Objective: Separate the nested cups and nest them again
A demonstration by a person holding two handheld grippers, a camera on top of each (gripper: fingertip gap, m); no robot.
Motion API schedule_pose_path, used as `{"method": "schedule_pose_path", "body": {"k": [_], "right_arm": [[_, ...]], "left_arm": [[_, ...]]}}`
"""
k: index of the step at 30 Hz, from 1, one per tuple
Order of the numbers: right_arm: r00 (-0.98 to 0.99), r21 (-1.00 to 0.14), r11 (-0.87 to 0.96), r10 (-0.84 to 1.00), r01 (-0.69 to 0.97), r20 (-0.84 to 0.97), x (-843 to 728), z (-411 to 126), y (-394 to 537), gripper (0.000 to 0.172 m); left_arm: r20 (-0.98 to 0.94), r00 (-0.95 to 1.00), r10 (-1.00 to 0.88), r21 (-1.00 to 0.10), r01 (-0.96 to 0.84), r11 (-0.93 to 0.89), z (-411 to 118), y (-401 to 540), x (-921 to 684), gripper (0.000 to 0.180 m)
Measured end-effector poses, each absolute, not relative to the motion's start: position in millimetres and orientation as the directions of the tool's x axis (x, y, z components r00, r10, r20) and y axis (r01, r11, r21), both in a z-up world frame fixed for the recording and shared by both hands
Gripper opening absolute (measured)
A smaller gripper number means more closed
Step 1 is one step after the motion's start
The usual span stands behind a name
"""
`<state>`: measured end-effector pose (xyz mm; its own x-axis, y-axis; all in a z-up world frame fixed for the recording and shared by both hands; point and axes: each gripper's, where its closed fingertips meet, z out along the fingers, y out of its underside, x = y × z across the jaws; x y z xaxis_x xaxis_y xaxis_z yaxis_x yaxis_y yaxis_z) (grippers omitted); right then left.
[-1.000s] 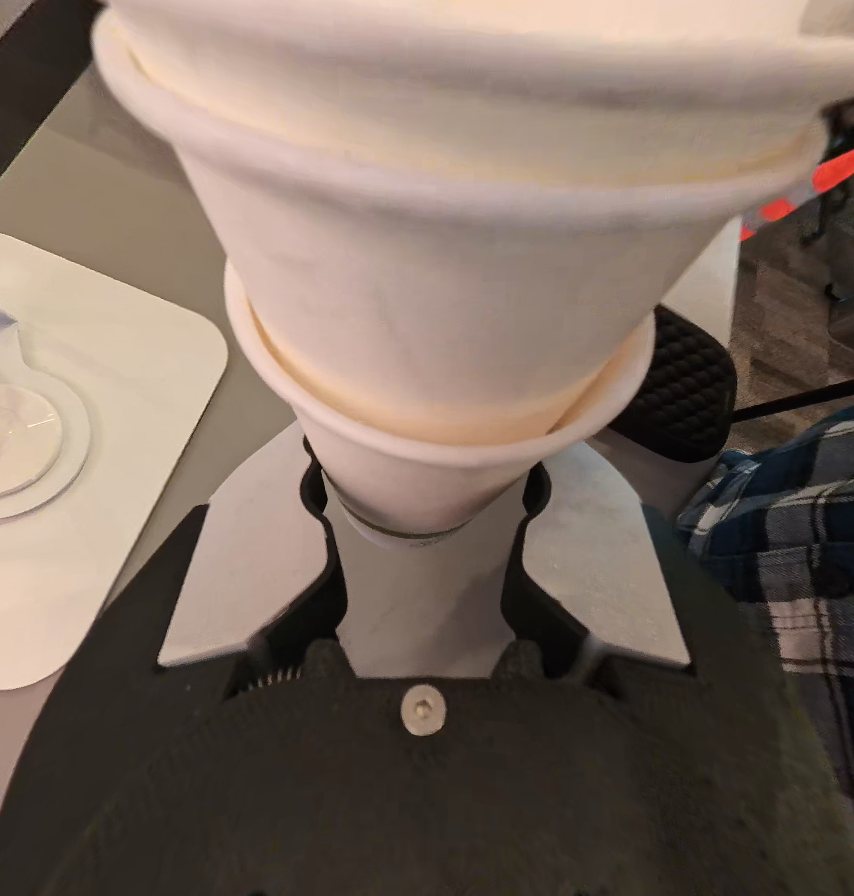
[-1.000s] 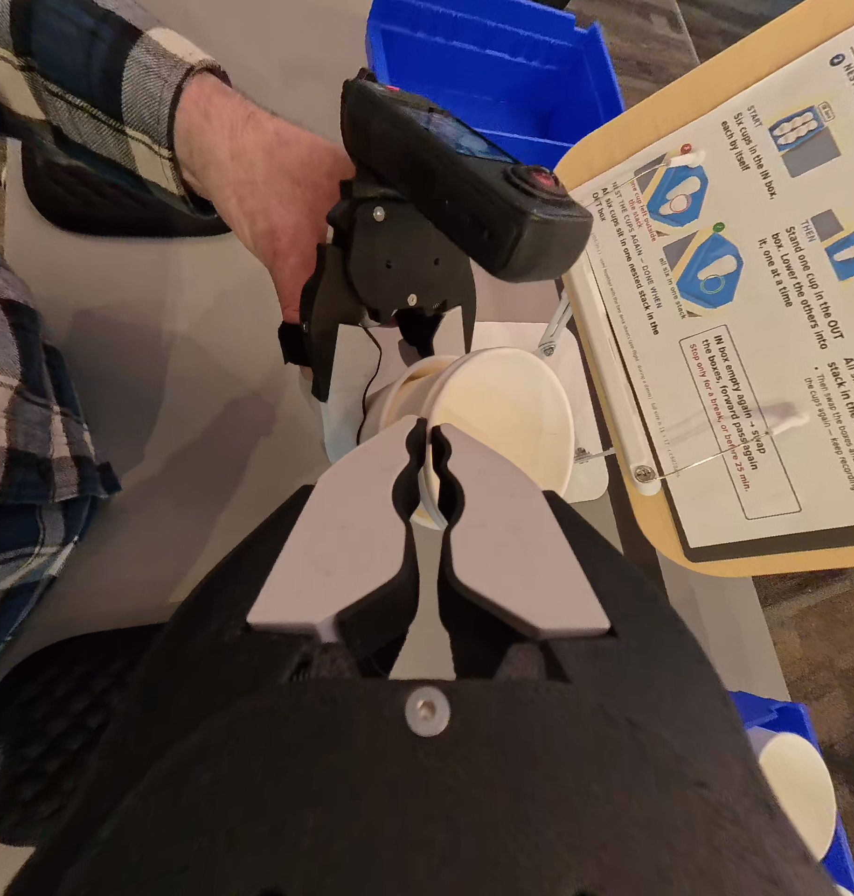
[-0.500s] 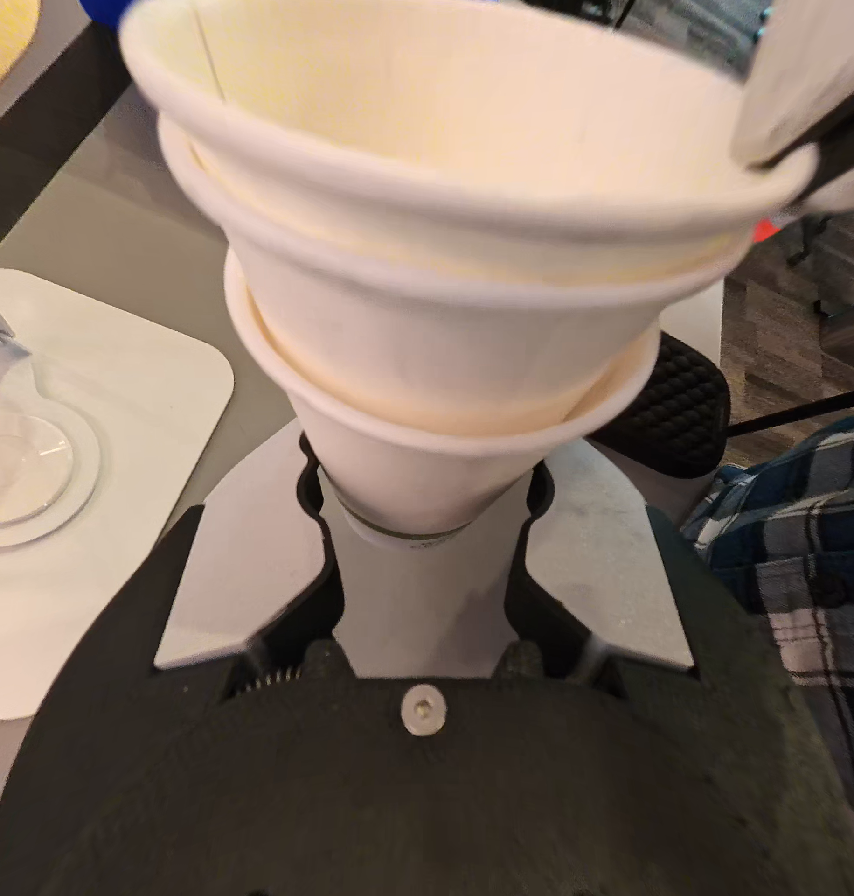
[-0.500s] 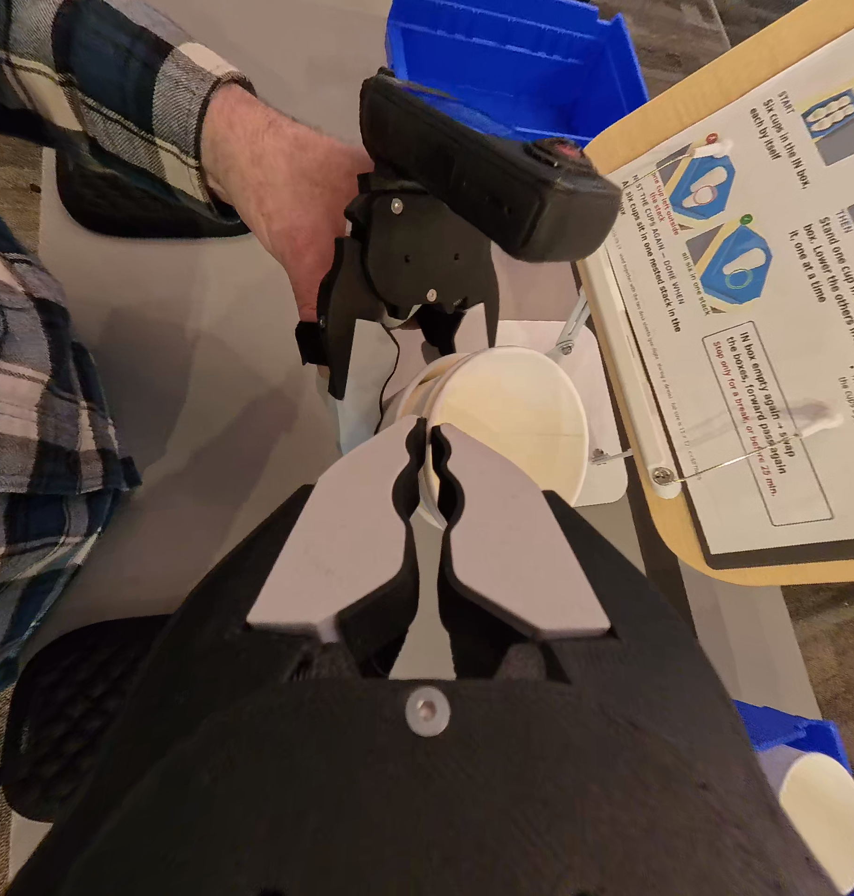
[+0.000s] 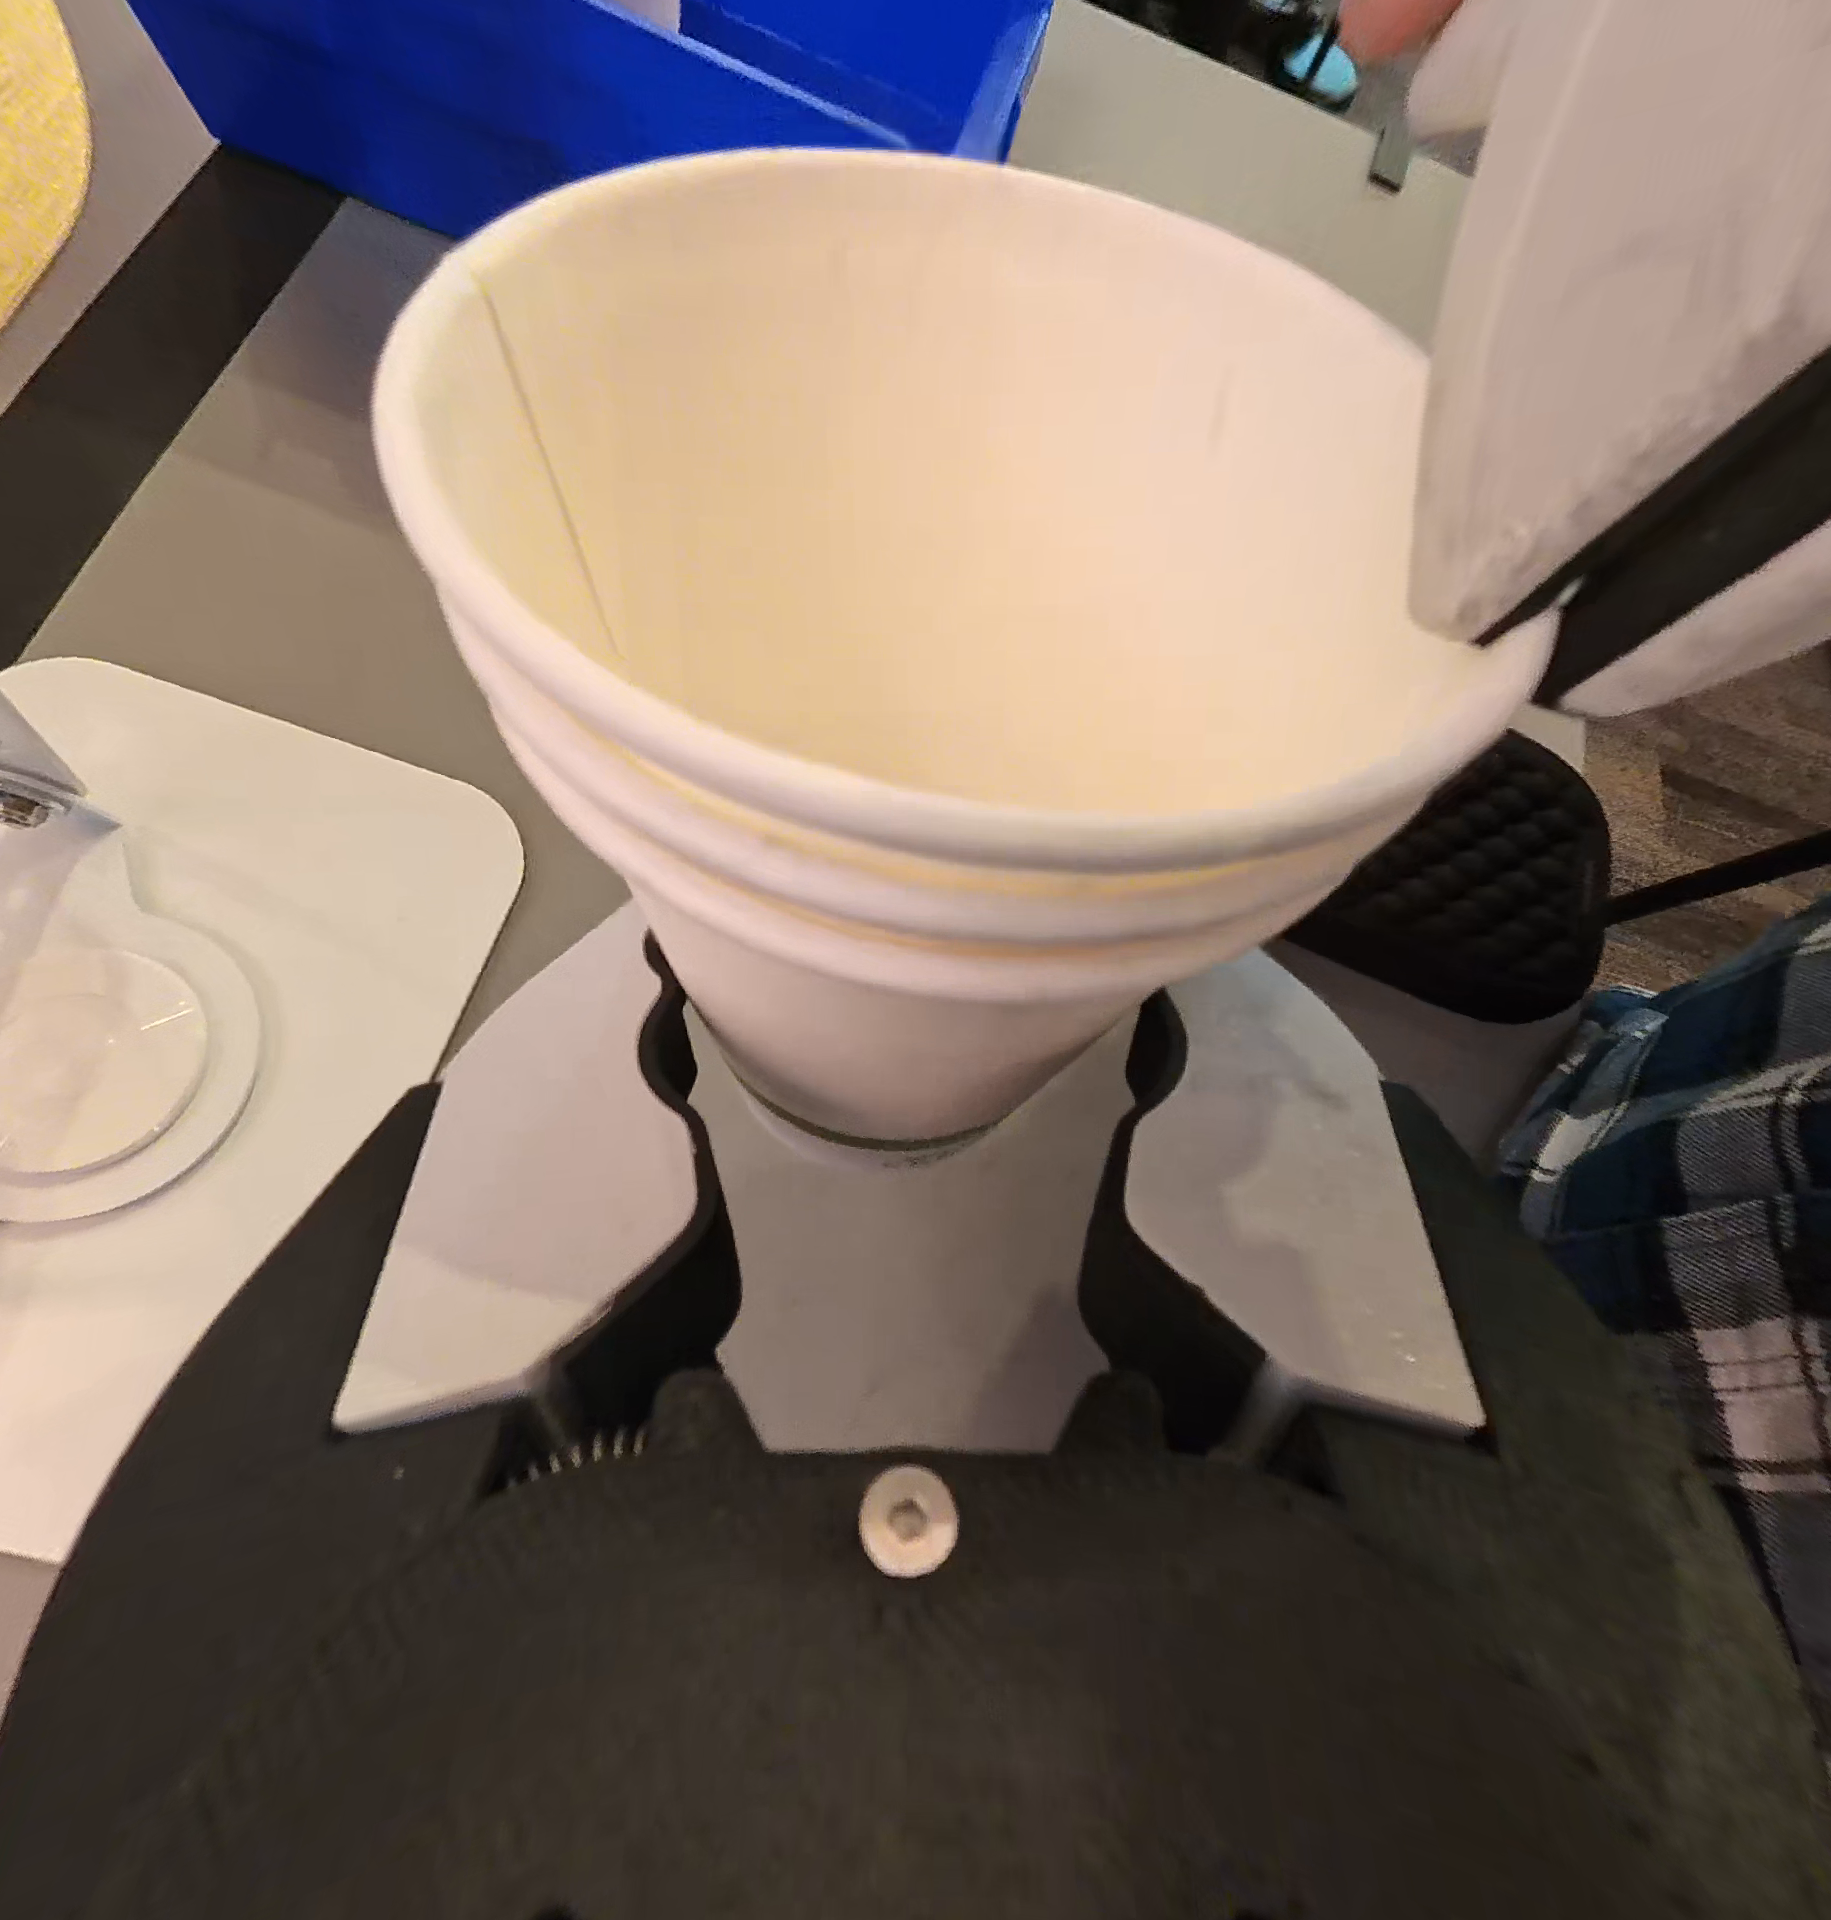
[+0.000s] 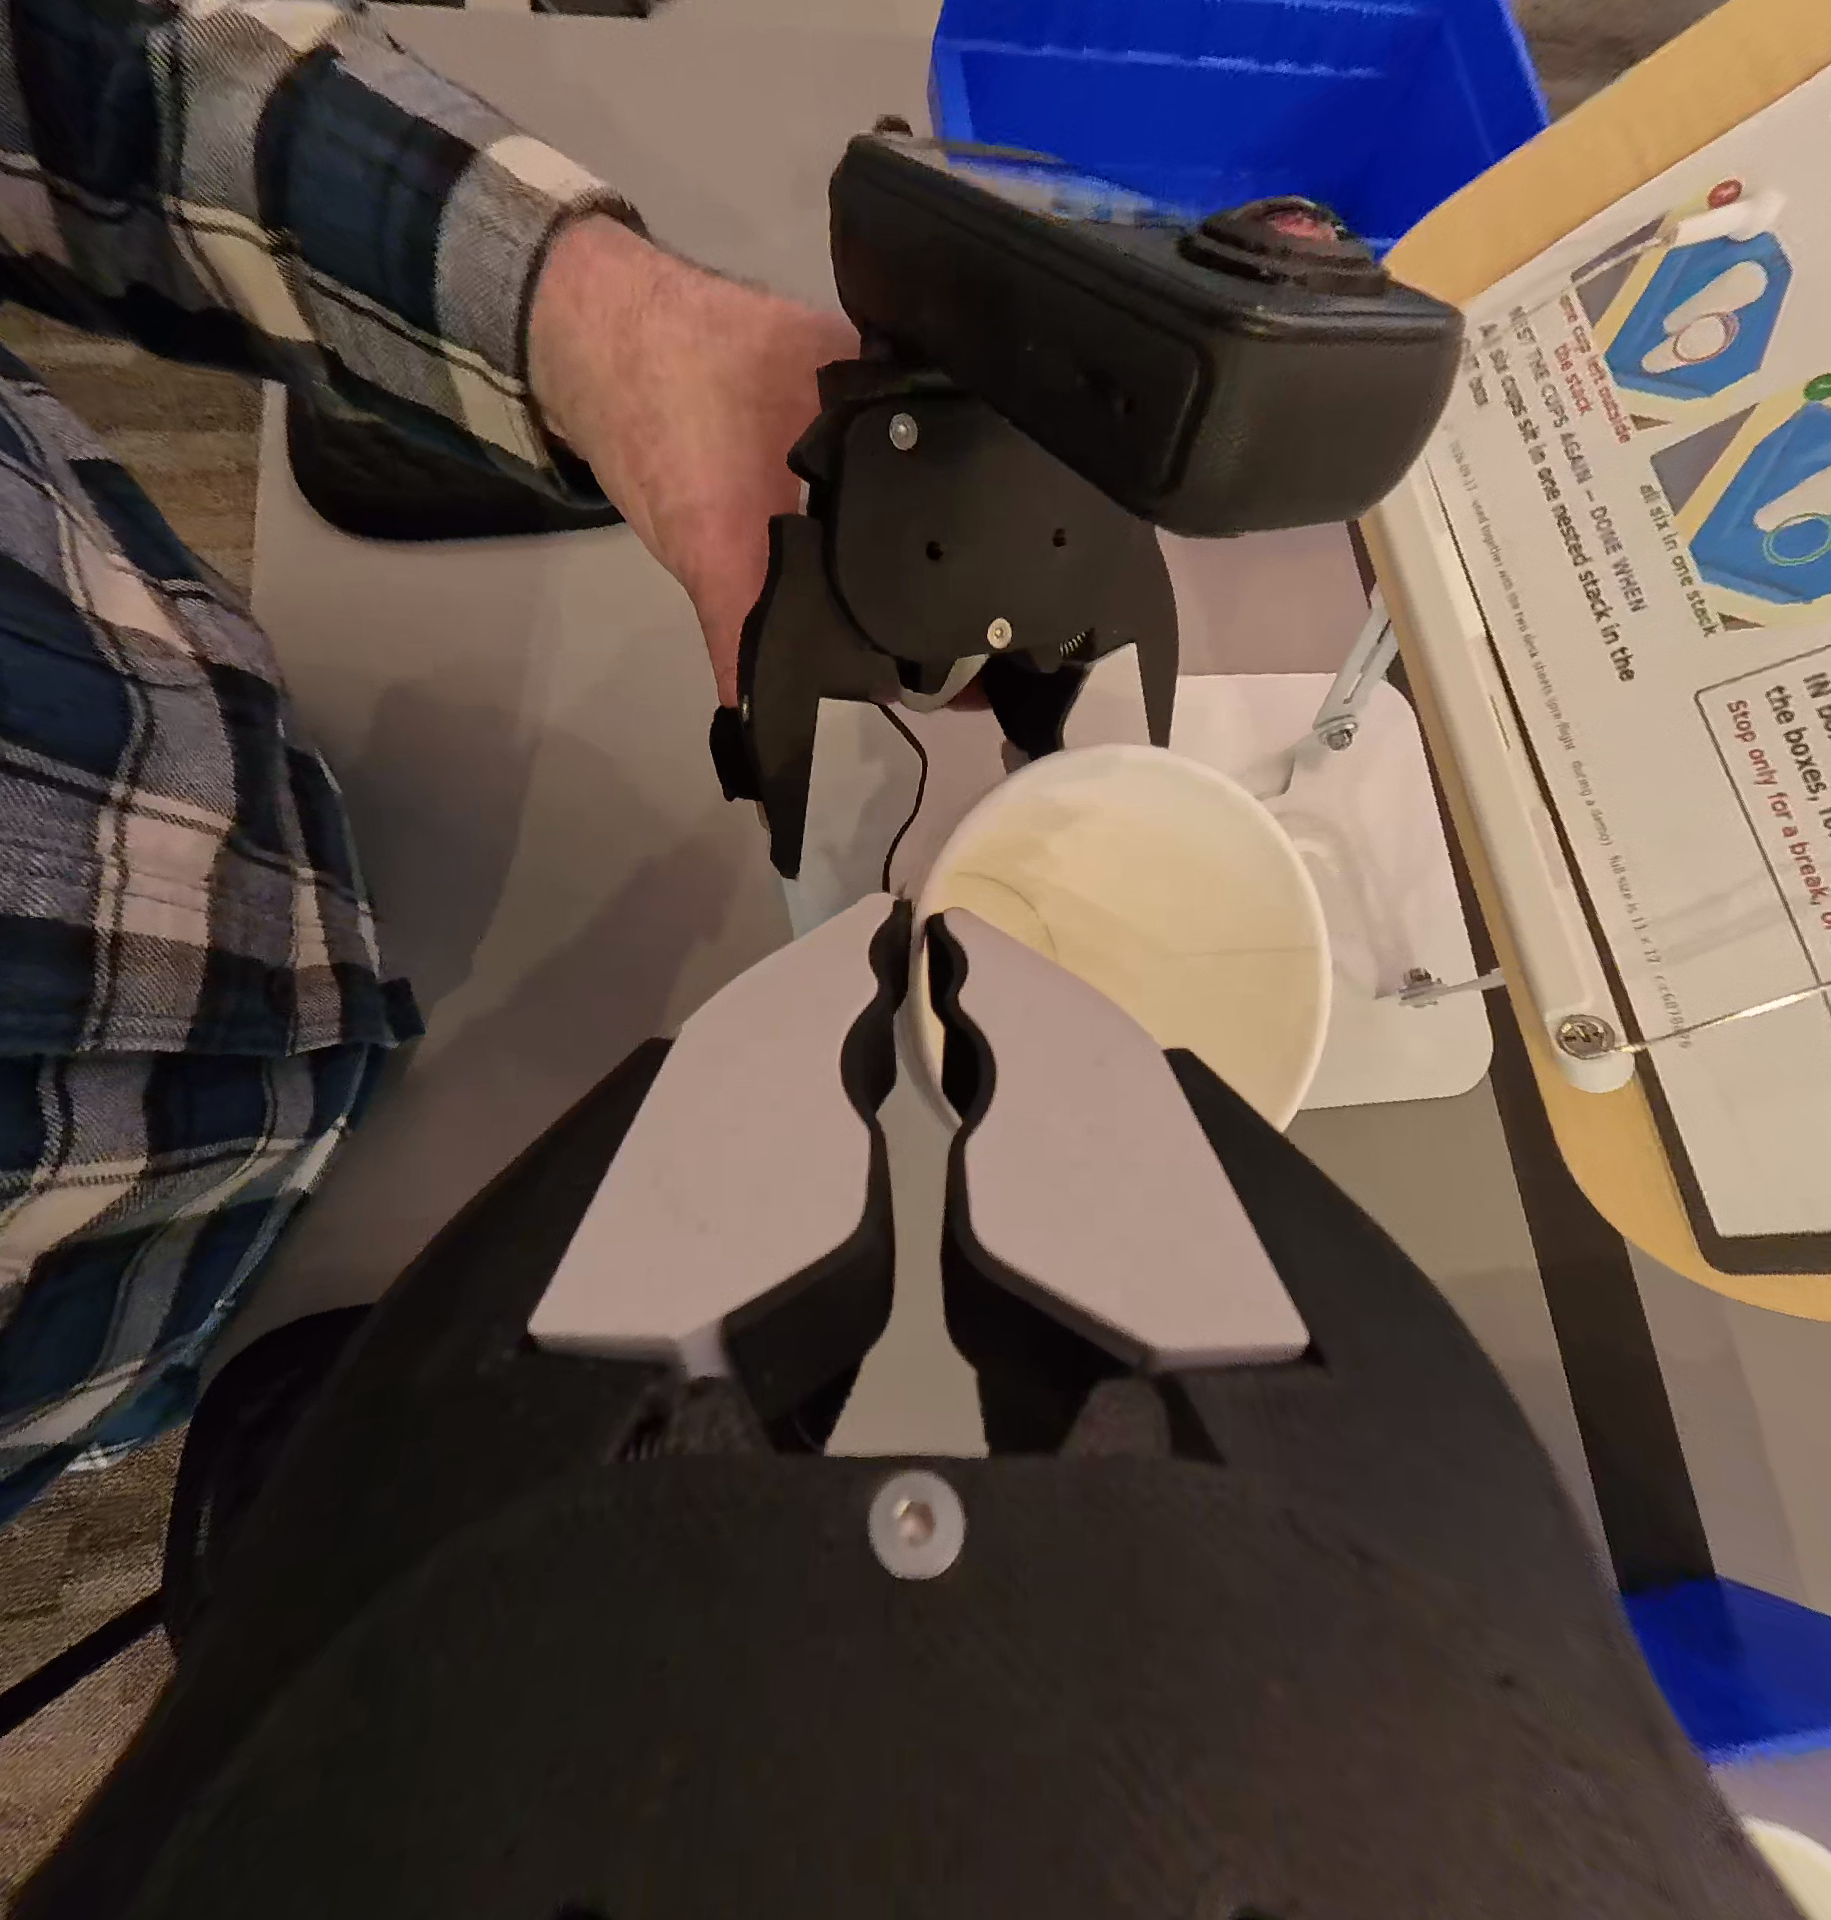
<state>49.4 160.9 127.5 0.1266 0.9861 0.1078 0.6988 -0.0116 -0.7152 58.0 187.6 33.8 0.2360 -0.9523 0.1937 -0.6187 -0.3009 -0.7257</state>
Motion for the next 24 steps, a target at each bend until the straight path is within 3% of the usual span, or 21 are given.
{"method": "schedule_pose_path", "body": {"k": [4,8,24], "right_arm": [[0.159,-0.718,-0.025,0.98,0.696,0.12,50.9,130.1,165.9,0.014],[0.168,-0.698,-0.032,0.978,0.715,0.127,50.4,125.0,165.9,0.003],[0.227,-0.705,-0.054,0.962,0.707,0.154,51.3,127.7,170.8,0.003]], "left_arm": [[0.184,0.25,-0.951,-0.717,-0.627,-0.304,34.3,189.0,57.7,0.082],[0.173,0.278,-0.945,-0.701,-0.639,-0.316,30.9,191.4,56.1,0.082],[0.152,0.321,-0.935,-0.717,-0.615,-0.328,35.5,196.3,53.3,0.081]]}}
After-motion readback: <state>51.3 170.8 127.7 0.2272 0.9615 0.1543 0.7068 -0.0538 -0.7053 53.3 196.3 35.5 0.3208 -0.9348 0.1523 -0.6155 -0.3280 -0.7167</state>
